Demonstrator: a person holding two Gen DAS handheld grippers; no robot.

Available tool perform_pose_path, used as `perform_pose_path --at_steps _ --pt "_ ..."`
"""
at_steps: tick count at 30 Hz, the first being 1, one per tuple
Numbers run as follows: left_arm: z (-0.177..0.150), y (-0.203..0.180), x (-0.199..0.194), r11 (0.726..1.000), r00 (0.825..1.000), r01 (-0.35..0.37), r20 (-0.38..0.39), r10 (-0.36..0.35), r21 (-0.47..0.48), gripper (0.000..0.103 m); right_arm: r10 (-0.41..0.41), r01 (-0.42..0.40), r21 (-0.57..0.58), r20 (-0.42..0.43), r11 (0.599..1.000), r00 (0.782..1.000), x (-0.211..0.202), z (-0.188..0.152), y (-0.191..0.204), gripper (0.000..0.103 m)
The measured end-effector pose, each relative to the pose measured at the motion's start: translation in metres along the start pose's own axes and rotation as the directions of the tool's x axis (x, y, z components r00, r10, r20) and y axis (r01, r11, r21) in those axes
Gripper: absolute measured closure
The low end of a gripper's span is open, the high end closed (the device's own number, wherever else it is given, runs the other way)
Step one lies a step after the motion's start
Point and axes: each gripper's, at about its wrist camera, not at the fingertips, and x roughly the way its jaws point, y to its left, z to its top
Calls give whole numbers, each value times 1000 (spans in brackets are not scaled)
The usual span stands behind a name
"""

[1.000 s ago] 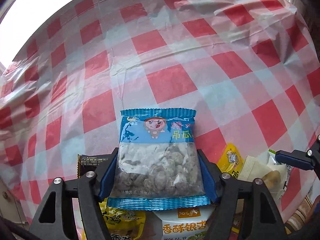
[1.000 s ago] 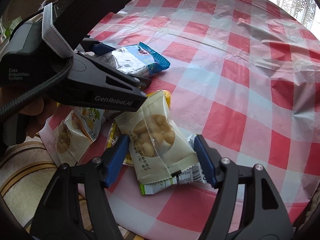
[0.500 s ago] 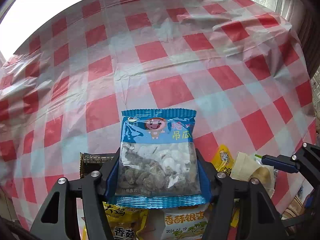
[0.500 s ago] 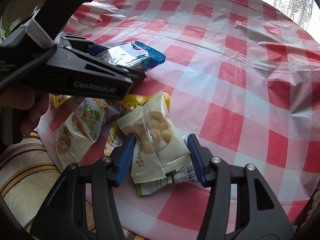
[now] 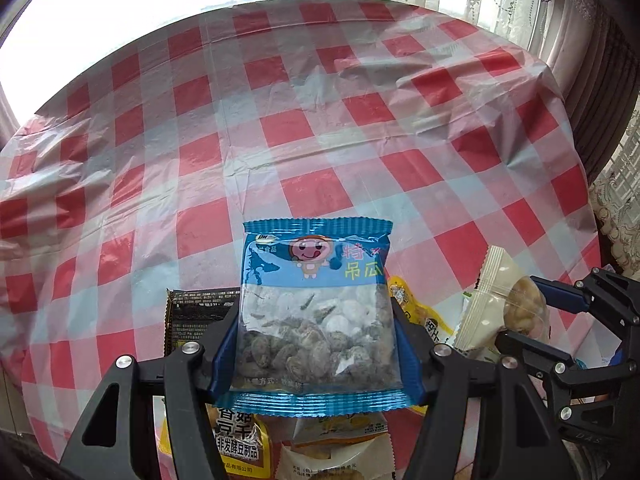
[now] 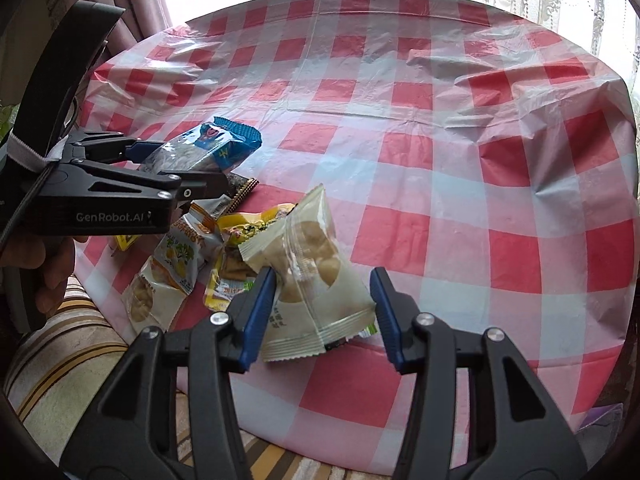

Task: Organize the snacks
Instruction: 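Carry both bags over the white box and open both tools to release them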

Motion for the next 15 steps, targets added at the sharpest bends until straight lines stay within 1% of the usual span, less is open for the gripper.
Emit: perform_pose_path --at_steps 4,8,11,15 --pt "1 -23 -12 998 999 33 12 -33 48 38 -32 30 80 23 996 999 -23 -15 -18 51" --pt "-2 -55 -20 991 997 77 12 -79 112 38 -76 70 160 33 985 997 -47 -37 -39 51" --pt "-6 -83 -25 979 994 108 2 -110 172 38 -109 98 233 34 968 993 -65 -57 -57 50" --pt "-16 -129 -29 955 988 153 -27 -151 253 38 -148 127 333 37 934 988 -88 -86 -81 51"
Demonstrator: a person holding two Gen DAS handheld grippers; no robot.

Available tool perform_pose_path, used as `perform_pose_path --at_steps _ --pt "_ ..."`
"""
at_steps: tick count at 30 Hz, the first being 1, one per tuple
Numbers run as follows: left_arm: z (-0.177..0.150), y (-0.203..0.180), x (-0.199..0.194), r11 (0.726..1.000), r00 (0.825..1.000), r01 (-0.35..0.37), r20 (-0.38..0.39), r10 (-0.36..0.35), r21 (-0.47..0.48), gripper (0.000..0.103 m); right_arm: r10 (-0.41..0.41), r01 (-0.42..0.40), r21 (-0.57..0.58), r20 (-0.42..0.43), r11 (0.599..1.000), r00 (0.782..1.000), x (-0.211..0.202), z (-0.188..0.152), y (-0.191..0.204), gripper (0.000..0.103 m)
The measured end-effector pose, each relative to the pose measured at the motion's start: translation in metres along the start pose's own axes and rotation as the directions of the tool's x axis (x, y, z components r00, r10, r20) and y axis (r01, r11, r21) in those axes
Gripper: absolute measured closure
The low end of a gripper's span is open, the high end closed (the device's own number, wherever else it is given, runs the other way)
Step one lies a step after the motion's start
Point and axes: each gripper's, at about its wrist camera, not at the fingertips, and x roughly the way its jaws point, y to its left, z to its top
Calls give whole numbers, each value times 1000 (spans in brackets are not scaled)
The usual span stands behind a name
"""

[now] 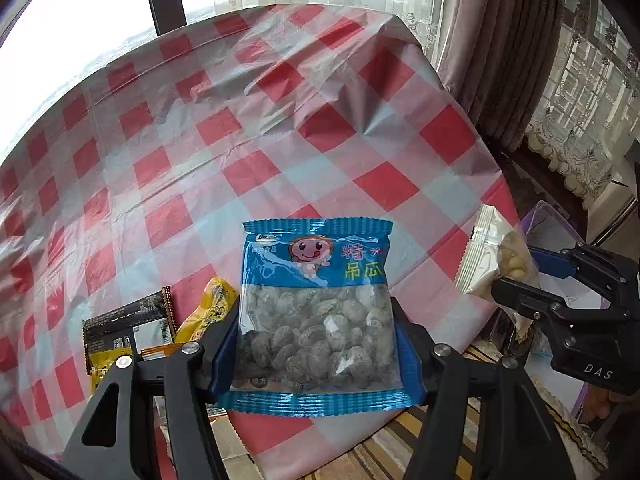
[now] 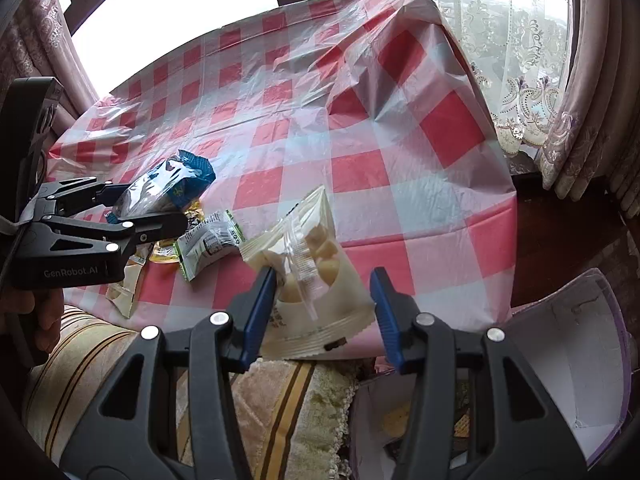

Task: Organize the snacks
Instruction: 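Carry both bags over the white box and open both tools to release them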

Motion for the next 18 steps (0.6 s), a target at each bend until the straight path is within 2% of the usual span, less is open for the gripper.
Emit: perform_pose_path --at_steps 6,13,18 --pt "2 -74 4 989 997 79 -34 -76 121 38 -53 53 178 -3 983 999 -23 -30 -54 51" --pt "1 -155 15 955 981 183 -108 -162 231 38 -101 99 354 -13 930 995 -43 -68 -111 51" --pt "-6 -196 33 938 970 210 -177 -165 277 38 -125 128 441 -37 888 992 -47 -92 -143 50"
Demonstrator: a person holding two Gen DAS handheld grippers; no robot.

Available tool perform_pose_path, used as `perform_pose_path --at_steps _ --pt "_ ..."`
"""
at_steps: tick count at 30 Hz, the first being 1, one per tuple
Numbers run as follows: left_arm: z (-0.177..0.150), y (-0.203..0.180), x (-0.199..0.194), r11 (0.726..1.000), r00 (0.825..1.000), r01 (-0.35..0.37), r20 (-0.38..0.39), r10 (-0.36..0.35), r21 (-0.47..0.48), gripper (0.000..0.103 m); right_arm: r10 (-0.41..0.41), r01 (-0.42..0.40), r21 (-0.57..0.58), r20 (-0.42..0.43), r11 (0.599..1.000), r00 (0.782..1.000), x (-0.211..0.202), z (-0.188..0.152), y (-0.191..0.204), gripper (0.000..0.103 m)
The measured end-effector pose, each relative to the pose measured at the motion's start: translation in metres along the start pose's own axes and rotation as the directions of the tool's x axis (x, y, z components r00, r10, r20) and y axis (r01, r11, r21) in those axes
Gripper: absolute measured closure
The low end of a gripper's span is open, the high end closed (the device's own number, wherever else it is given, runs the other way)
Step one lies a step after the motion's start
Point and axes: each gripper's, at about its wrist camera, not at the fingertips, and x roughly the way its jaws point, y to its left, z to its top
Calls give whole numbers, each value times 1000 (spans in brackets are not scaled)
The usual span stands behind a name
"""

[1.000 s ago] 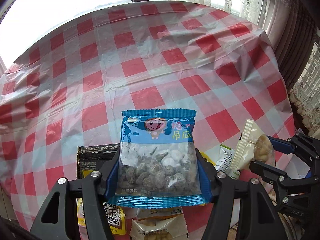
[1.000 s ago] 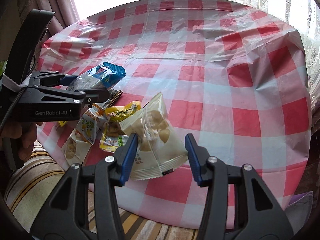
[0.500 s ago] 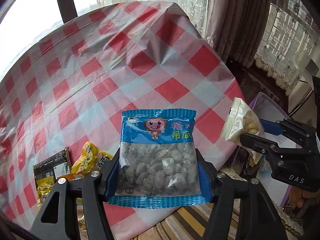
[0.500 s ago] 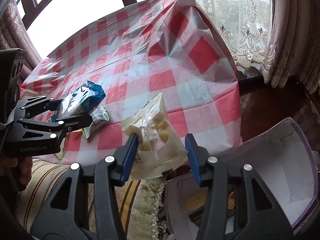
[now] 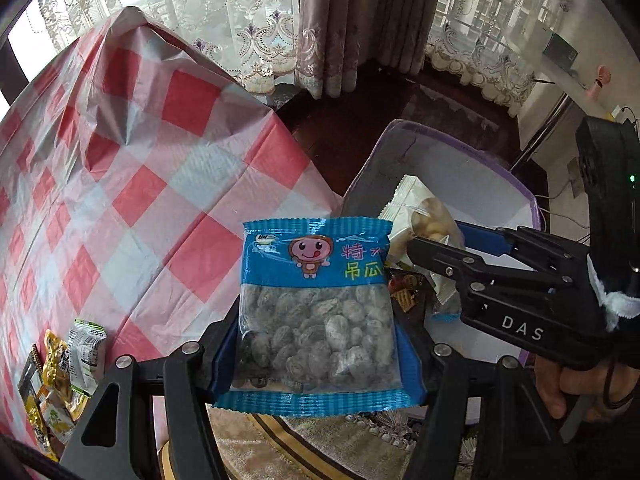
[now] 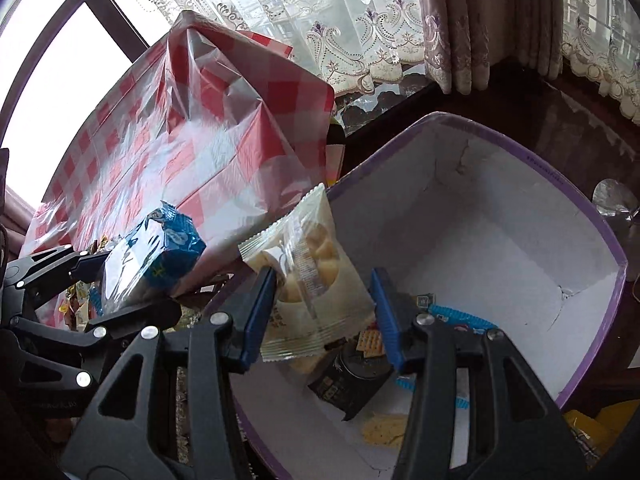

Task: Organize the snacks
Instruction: 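Carry both bags over the white box and open both tools to release them, then move both open tools back over the remaining snack pile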

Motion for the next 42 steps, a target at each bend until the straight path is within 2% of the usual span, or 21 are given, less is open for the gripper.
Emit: perform_pose_path --at_steps 7,13,17,21,24,26,29,32,35,39,42 --pt "8 -21 26 1000 997 15 -82 -14 12 37 -1 4 70 -42 998 999 13 -5 -25 49" --pt "10 -23 38 998 989 68 -130 -69 -12 33 -7 14 104 -66 994 998 20 -8 -34 43" --pt "9 -15 26 995 994 82 -75 -85 -50 28 -15 21 105 -56 994 998 11 -6 -33 41" --pt "7 1 -1 989 995 92 58 -86 -119 27 -15 18 80 -27 997 1000 -3 -1 -23 41" --pt "0 15 -27 984 983 103 165 -78 -146 27 -20 20 50 -2 999 1000 -14 3 -8 41" --pt "-7 25 -41 982 975 88 215 -51 -165 27 -14 14 30 13 999 1000 -21 6 4 41" --pt "-22 43 -64 980 958 25 285 33 -198 27 1 -1 -7 32 1000 1000 -31 8 27 41" --pt "-41 66 -84 969 946 -33 304 109 -244 27 27 -25 -47 44 999 999 -38 9 52 41" --pt "-63 88 -106 950 921 -79 343 186 -303 27 39 -34 -98 47 995 998 -42 7 78 40" --pt "-91 115 -127 915 889 -149 355 290 -376 27 61 -53 -170 42 984 997 -49 3 114 38" --pt "-113 133 -135 888 875 -181 343 341 -423 27 70 -59 -223 40 973 997 -53 -2 141 35"
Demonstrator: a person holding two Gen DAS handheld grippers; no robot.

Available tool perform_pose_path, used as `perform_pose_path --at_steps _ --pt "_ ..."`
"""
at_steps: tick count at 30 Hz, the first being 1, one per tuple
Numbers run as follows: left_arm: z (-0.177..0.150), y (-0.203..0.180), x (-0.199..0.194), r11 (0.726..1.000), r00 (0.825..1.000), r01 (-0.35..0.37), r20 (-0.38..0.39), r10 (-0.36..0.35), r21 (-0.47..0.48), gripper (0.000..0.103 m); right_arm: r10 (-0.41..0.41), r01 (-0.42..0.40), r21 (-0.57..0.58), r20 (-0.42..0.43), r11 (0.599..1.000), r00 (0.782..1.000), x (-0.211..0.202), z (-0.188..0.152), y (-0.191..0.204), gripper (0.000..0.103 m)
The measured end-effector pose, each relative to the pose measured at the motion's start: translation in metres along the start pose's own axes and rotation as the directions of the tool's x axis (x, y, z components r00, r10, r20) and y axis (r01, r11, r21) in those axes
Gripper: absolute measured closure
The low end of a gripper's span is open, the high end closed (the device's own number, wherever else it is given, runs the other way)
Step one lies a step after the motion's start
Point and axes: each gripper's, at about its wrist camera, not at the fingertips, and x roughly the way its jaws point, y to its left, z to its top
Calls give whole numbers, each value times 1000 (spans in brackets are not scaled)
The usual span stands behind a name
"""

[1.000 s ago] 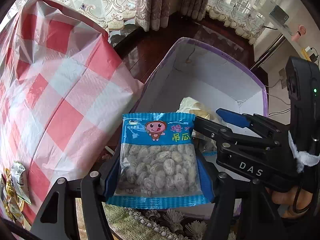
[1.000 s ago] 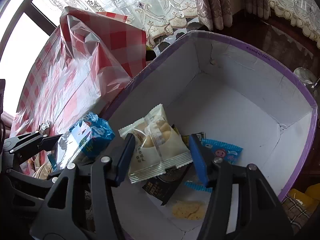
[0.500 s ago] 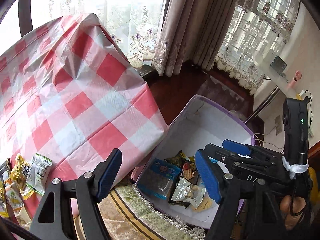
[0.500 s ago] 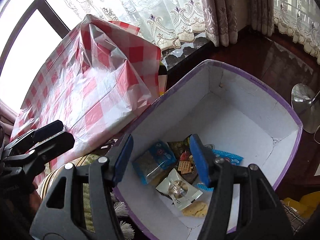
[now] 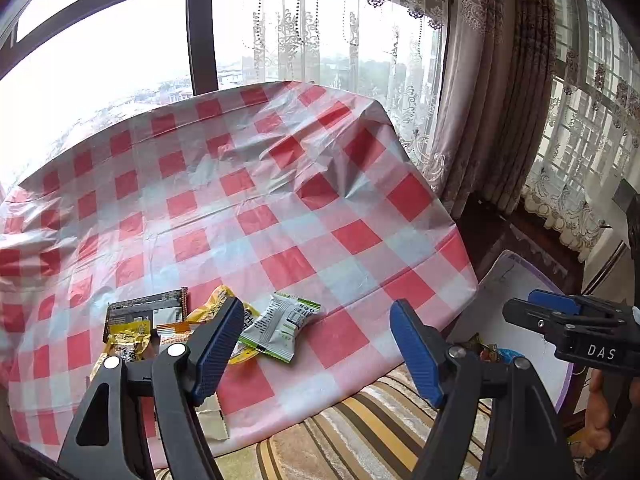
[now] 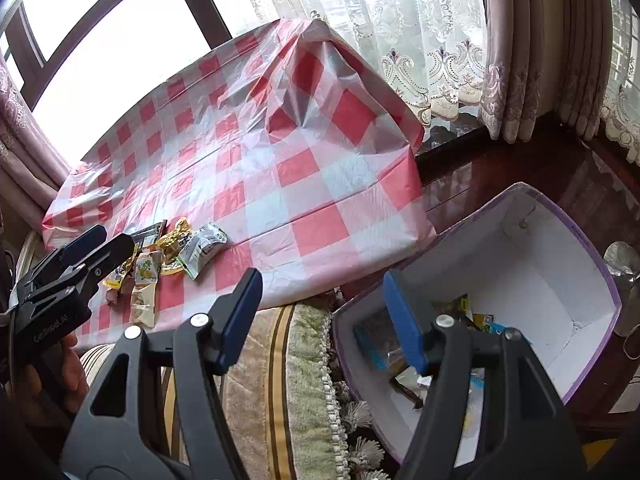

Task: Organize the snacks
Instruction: 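Move both open tools back over the remaining snack pile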

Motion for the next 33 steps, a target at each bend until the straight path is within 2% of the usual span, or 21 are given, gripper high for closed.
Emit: perform_pose_path --at_steps 3,7,11,15,18,20,22,24,26,31,33 --pt "-11 26 -10 998 998 -64 7 64 -30 26 -9 10 -66 10 998 1000 -2 -1 27 32" --pt "-20 59 -30 985 987 -150 43 154 -82 19 -77 84 -184 47 979 996 -3 -3 69 26" --pt "-28 87 -55 966 964 -239 97 248 -102 16 -129 145 -233 84 962 988 -1 -6 100 18" --pt "-40 113 -75 938 926 -327 159 342 -114 16 -150 188 -266 159 945 976 -3 -11 124 11" --pt "-51 132 -83 931 917 -351 164 364 -102 16 -174 237 -312 216 920 961 0 -14 140 11" --pt "-58 149 -86 933 927 -327 142 348 -151 16 -172 234 -309 215 922 961 6 -14 148 11" --pt "-67 170 -86 934 947 -275 106 304 -230 16 -111 158 -310 163 938 980 17 -13 151 11" --pt "-77 188 -84 914 953 -260 67 294 -312 16 -72 97 -301 95 949 993 30 -12 153 11" --pt "-88 203 -82 897 962 -233 45 269 -376 16 -66 76 -312 43 947 997 43 -13 158 11" --pt "-100 219 -67 882 979 -198 -35 203 -427 22 -78 64 -343 -27 937 997 69 -16 165 11" --pt "-102 221 -60 880 982 -189 -60 181 -435 25 -88 68 -337 -45 939 995 78 -15 166 14"
